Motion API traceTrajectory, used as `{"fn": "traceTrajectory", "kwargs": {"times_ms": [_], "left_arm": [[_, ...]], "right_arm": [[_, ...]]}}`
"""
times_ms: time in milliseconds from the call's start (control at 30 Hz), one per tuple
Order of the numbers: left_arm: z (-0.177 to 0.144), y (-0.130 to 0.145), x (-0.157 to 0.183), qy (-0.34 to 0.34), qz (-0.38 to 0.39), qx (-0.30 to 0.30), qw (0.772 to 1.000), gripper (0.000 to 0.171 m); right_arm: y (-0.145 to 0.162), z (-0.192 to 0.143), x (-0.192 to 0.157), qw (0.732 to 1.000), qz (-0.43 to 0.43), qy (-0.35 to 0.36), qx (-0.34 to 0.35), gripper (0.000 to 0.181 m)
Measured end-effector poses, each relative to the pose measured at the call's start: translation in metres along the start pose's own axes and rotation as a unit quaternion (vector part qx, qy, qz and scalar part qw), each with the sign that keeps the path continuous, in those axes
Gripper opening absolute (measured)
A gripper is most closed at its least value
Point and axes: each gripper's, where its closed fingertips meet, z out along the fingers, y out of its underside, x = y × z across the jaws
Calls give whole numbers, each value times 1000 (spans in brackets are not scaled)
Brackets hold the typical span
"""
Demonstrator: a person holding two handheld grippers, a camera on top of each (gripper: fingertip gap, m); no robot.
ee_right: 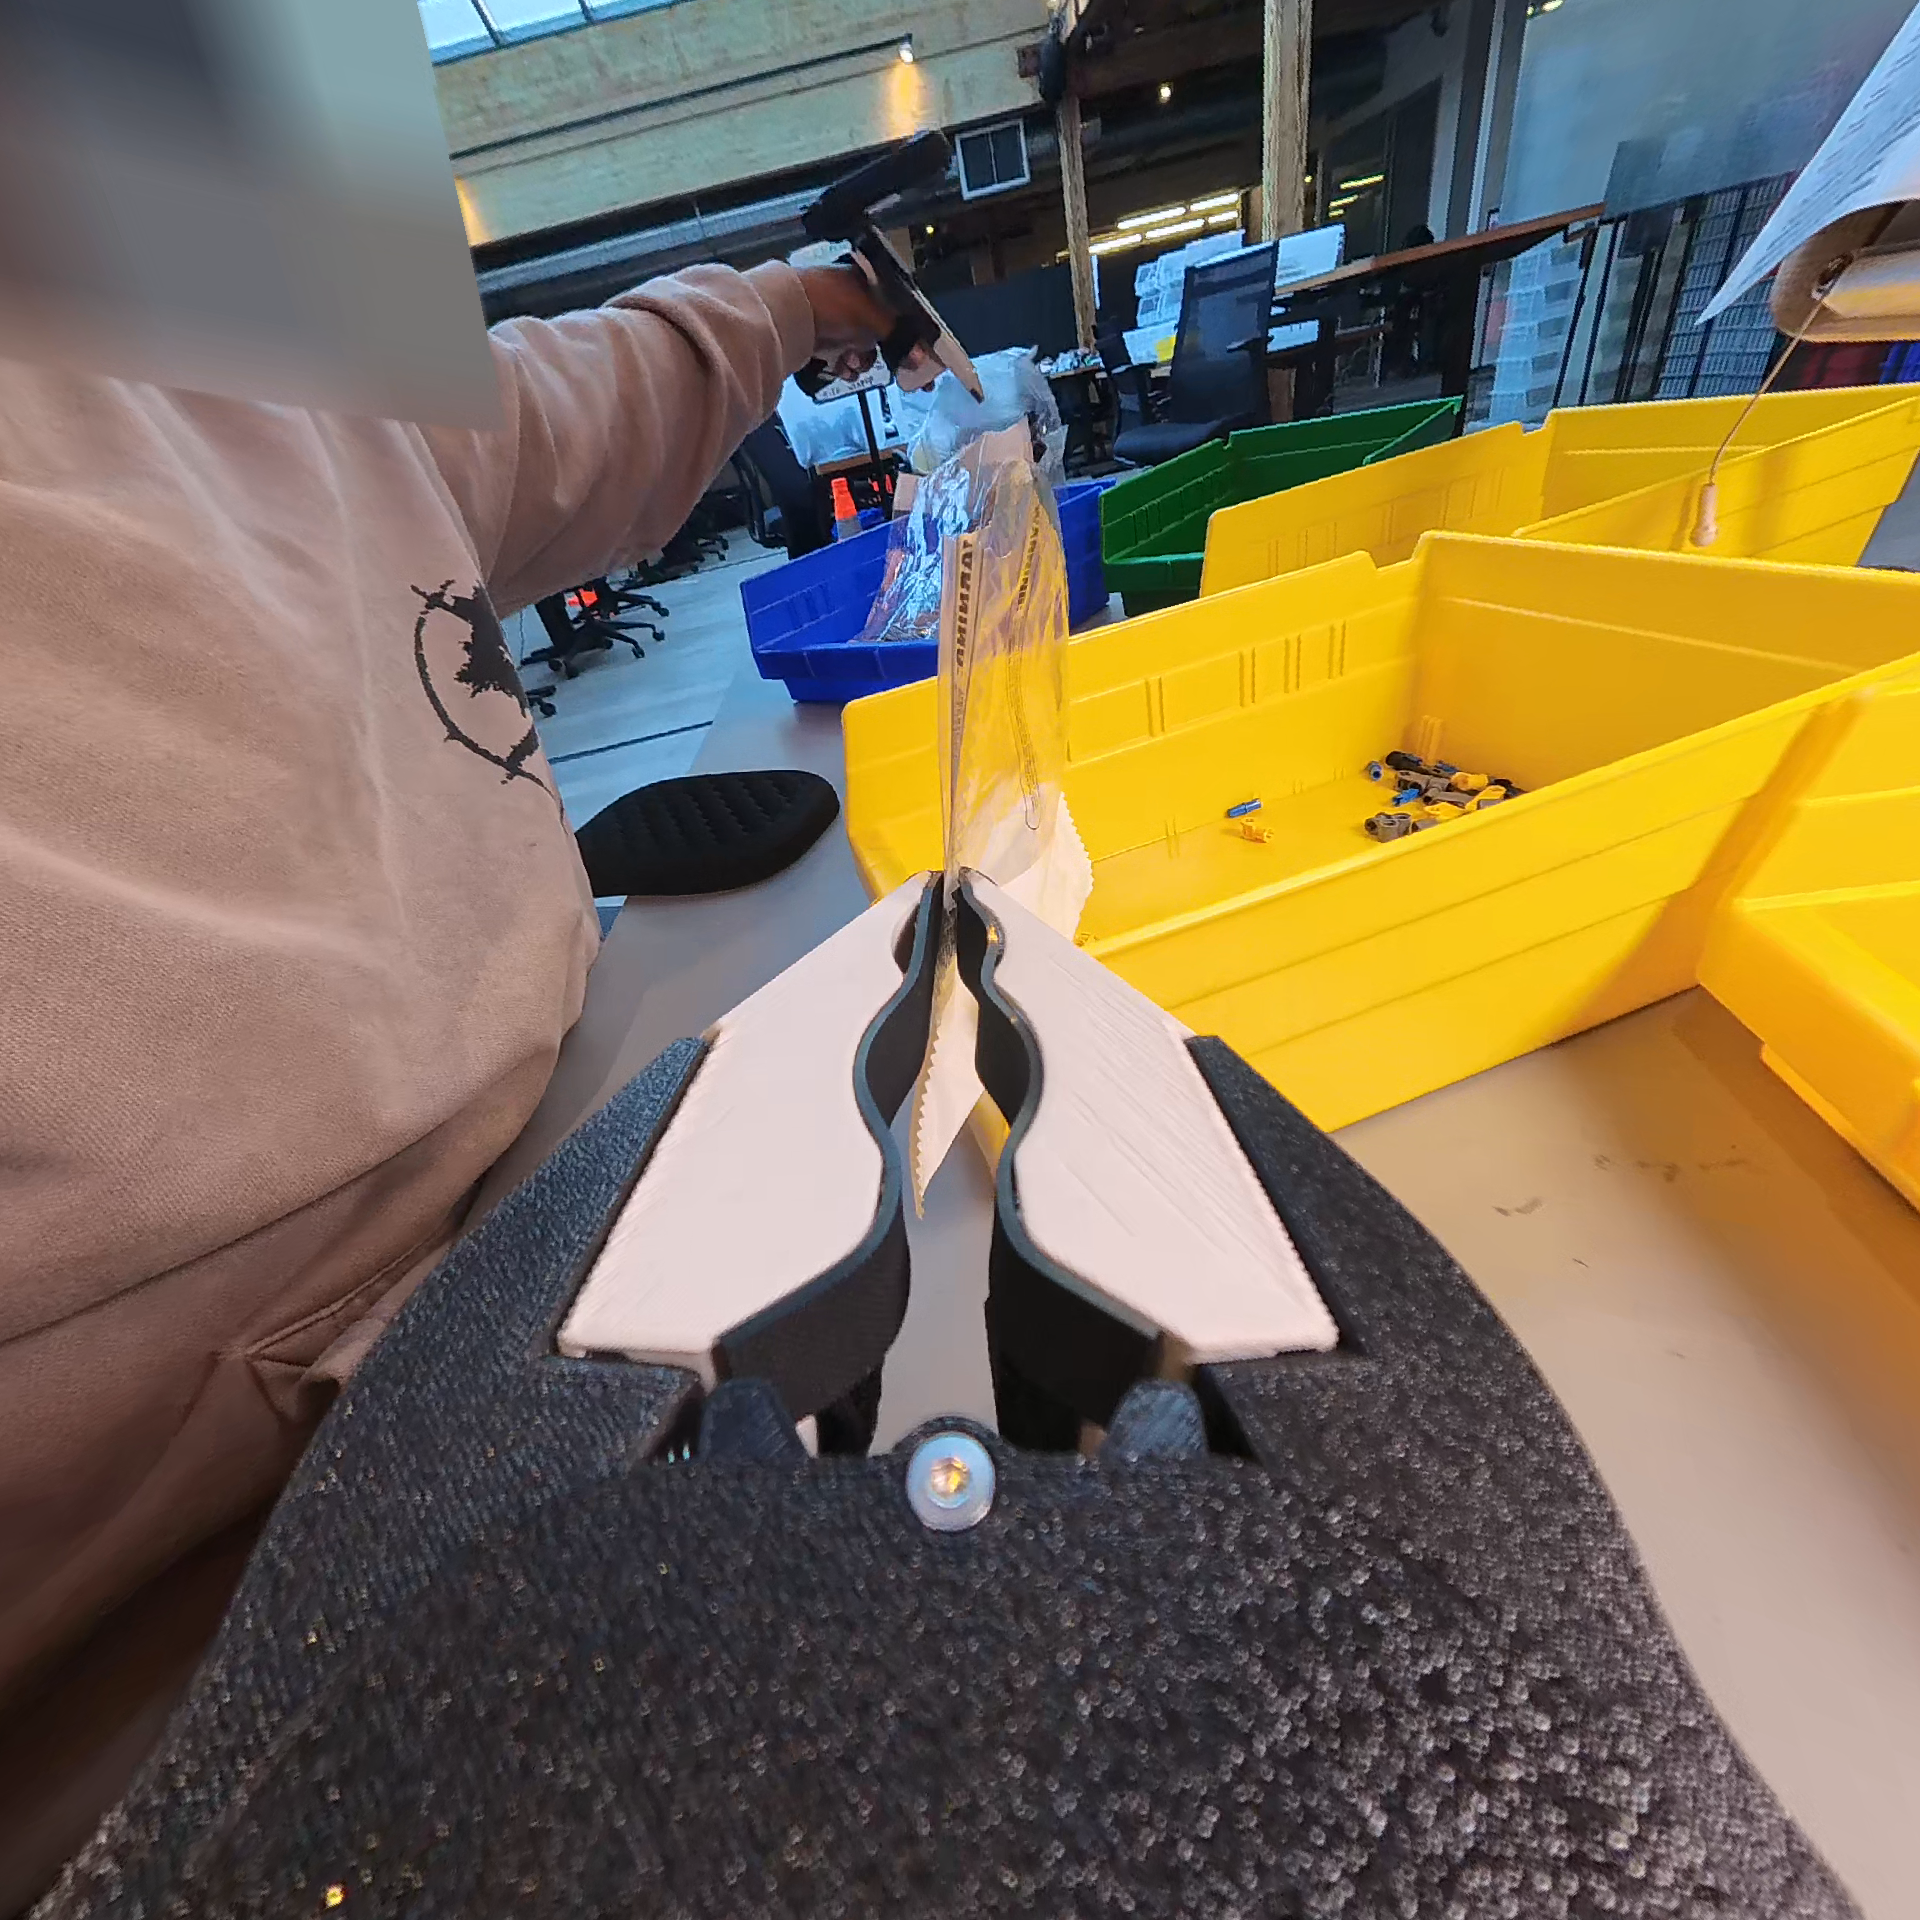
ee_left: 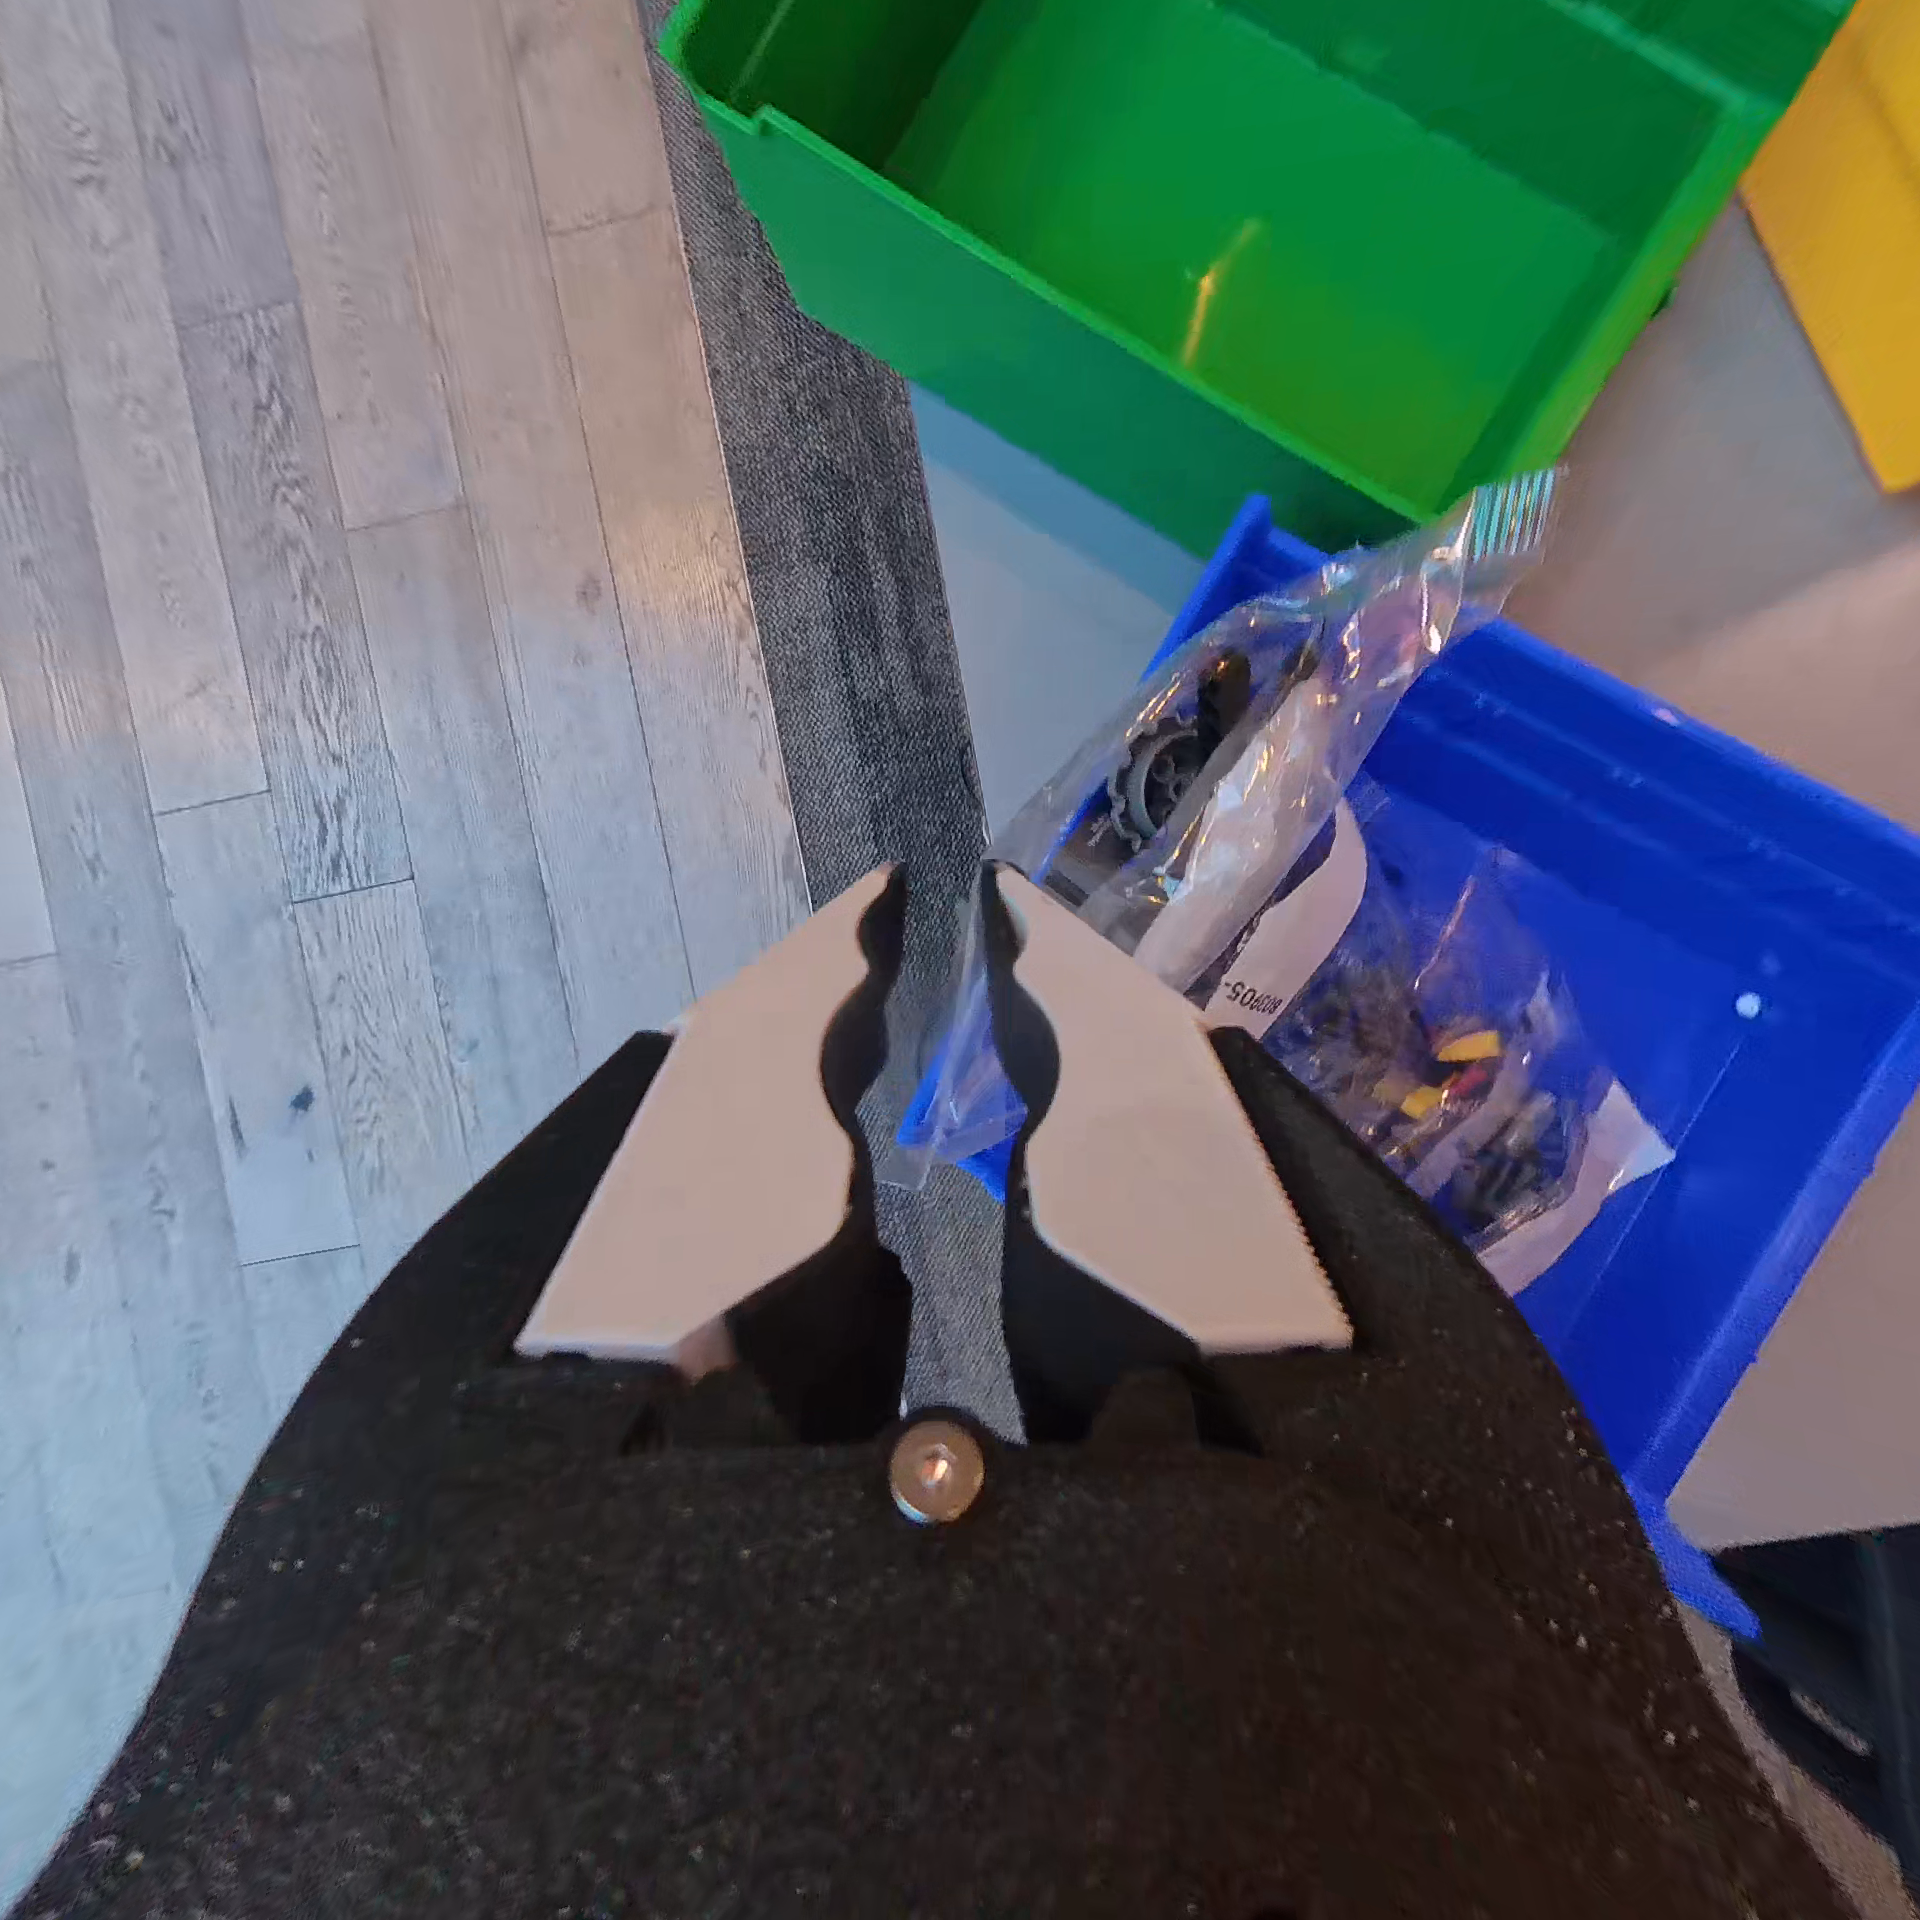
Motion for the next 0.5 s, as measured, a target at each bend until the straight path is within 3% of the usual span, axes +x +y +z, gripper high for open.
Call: {"fn": "traceTrajectory", "kwargs": {"times_ms": [67,167,267,400,500], "left_arm": [[-12,-12,-7,-19,-22,45,999,28],[-39,-39,-1,-43,-12,143,989,34],[-66,-62,42,-36,24,232,972,38],[-92,-79,172,44,107,357,927,45],[-86,-67,293,148,139,410,889,48]], "right_arm": [[-1,-2,-1,1000,-4,2,2,1],[-3,-5,-2,1000,-6,5,10,1],[-9,-7,-2,1000,-15,8,19,0],[-16,-8,-3,999,-34,20,28,0],[-22,-8,-5,998,-49,32,33,0]]}}
